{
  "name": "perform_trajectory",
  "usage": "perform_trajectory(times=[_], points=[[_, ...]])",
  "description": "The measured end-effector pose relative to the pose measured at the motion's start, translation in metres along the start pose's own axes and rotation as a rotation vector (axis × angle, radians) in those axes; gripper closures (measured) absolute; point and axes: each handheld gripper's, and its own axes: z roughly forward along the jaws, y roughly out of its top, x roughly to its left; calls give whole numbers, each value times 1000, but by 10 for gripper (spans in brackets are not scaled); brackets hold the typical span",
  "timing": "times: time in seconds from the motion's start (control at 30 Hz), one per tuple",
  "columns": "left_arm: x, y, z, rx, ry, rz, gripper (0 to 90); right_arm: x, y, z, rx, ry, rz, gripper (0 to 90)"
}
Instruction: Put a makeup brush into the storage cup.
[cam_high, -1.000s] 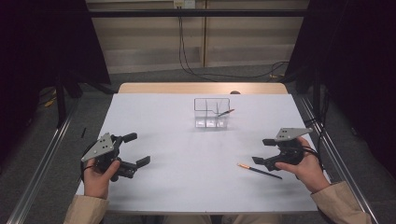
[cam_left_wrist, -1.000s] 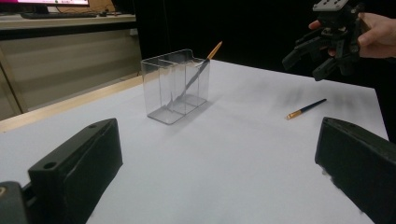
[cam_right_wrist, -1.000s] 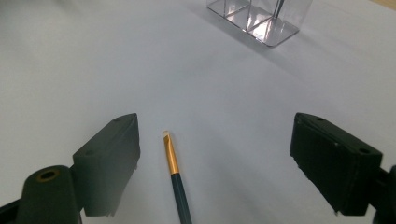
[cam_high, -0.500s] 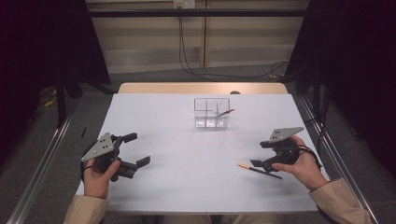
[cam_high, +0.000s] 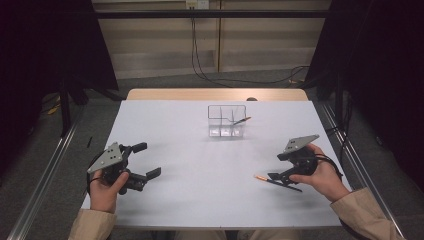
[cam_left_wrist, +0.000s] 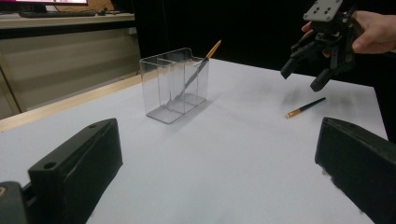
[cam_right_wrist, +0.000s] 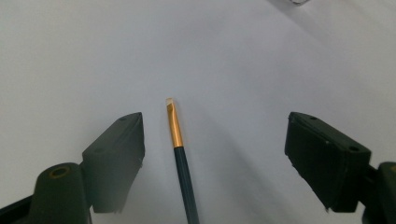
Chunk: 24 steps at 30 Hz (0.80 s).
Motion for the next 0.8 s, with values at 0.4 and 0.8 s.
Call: perform_trajectory(times=[0.4,0.8], points=[[0,0,-1,0,0,-1,5,2,2,7,52,18,-9,213],[1,0,-1,-2,4,-3,5,1,5,12,112,24,-25,281]])
